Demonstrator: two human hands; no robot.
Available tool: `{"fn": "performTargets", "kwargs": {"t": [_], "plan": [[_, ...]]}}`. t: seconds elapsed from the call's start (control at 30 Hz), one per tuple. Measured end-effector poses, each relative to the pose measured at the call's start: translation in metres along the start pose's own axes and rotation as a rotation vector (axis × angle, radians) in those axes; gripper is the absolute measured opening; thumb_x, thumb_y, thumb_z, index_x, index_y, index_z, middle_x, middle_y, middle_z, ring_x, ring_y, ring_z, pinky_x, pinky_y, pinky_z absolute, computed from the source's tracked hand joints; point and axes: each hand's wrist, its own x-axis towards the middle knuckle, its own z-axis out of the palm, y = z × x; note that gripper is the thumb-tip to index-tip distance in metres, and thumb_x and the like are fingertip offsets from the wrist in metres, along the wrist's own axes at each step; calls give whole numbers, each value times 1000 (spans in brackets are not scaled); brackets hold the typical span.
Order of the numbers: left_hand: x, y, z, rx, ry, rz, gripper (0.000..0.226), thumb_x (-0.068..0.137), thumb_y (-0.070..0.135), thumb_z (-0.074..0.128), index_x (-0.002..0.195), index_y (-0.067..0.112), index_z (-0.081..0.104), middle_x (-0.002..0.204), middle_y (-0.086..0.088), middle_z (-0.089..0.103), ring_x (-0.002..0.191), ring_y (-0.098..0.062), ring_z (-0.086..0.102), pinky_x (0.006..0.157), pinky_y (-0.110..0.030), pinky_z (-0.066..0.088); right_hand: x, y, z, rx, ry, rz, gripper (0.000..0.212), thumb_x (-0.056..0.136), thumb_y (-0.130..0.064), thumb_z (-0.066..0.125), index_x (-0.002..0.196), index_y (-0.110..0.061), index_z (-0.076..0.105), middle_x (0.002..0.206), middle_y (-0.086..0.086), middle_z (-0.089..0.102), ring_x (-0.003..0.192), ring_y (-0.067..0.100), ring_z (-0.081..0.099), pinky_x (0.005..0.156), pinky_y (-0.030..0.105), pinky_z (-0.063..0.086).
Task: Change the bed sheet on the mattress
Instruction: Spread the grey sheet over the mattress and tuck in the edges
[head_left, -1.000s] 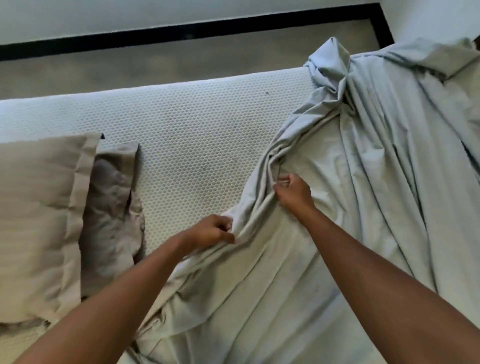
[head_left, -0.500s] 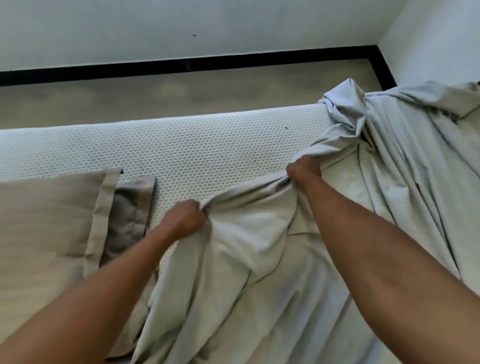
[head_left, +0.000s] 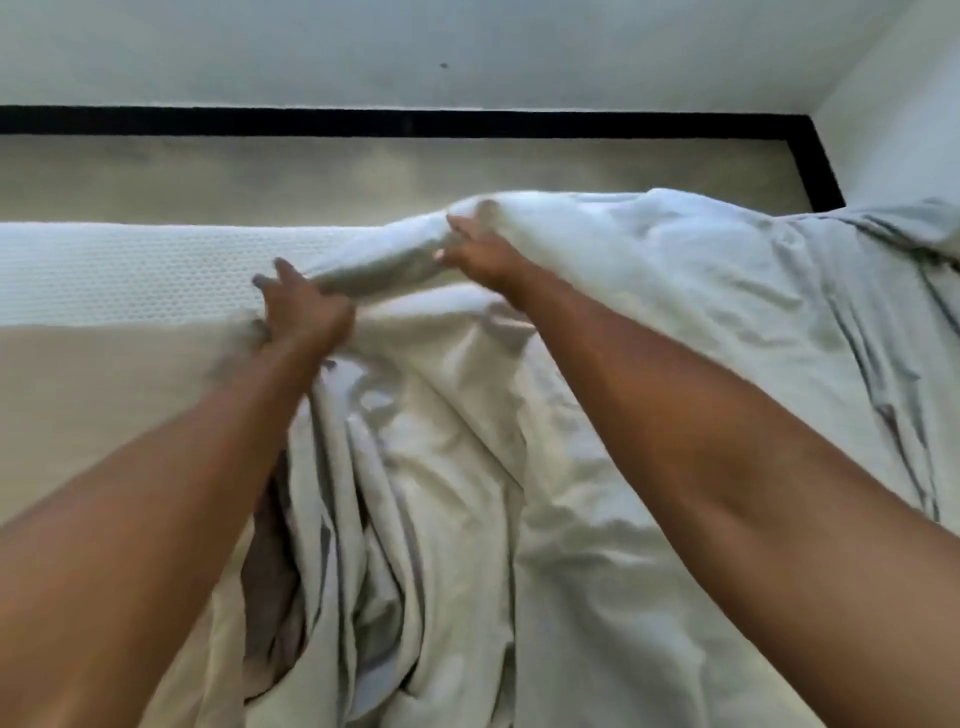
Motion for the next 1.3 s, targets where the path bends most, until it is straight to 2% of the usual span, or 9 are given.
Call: {"fn": "performTargets", "kwargs": {"t": [0.07, 0.17, 0.23, 0.33, 0.43, 0.53, 0.73, 1.03, 1.3], "plan": [[-31, -14, 32, 169, -23, 323, 77, 85, 34, 40, 155, 4, 28, 163, -30, 11, 149, -46, 18, 122, -49, 22, -21, 18, 23, -125, 21, -9, 69, 91, -39, 68, 151, -14, 45, 160, 7, 38, 149, 23, 33, 117, 33, 29], [-84, -40, 73, 305, -136, 700, 60, 75, 31, 38, 126, 11, 64, 140, -21, 51, 133, -45, 44, 105, -48, 43, -59, 60, 53, -447, -18, -54, 63, 91, -43, 66, 145, -15, 48, 164, 11, 27, 152, 26, 24, 120, 43, 27], [-126, -53, 91, 427, -353, 804, 51, 79, 24, 44, 125, 17, 64, 128, -12, 60, 121, -38, 55, 95, -42, 47, -90, 95, 64, -593, -45, -36, 56, 96, -42, 59, 144, -17, 46, 168, 9, 16, 156, 25, 12, 122, 49, 20], [-169, -72, 114, 744, -661, 686, 62, 94, 27, 49, 153, 20, 33, 158, -16, 33, 144, -38, 33, 108, -45, 41, -150, 145, 64, -630, -35, 83, 55, 100, -40, 52, 149, -18, 41, 168, 12, 14, 157, 26, 11, 122, 48, 20], [-192, -81, 121, 882, -731, 611, 75, 97, 29, 48, 160, 17, 9, 168, -15, 1, 153, -41, 6, 115, -55, 32, -221, 189, 63, -551, -21, 281, 60, 102, -48, 39, 155, -20, 33, 169, 11, 12, 157, 25, 10, 124, 46, 17], [-207, -77, 117, 850, -758, 595, 67, 98, 35, 45, 158, 20, 20, 164, -14, 20, 147, -38, 26, 114, -51, 34, -300, 226, 67, -518, -14, 409, 80, 90, -60, 19, 160, -23, 24, 171, 6, 6, 157, 25, 13, 123, 46, 21], [-250, -34, 99, 785, -705, 778, 58, 97, 32, 47, 152, 22, 33, 144, -10, 51, 131, -30, 49, 105, -45, 45, -406, 251, 62, -300, -179, 538, 67, 106, -46, 44, 162, -19, 20, 170, 4, 17, 155, 20, 22, 124, 35, 21], [-366, 52, 141, 872, -635, 838, 63, 101, 36, 46, 159, 23, 22, 155, -9, 40, 139, -29, 42, 107, -43, 43, -483, 284, -31, -126, 67, 519, 66, 104, -43, 50, 160, -17, 27, 166, 6, 29, 151, 22, 30, 122, 34, 25], [-516, 168, 245, 866, -635, 821, 69, 102, 39, 46, 161, 24, 15, 162, -12, 29, 147, -29, 33, 114, -43, 37, -599, 374, -162, -136, -21, 450, 69, 105, -45, 46, 162, -15, 20, 168, 8, 21, 154, 24, 23, 125, 39, 21]]}}
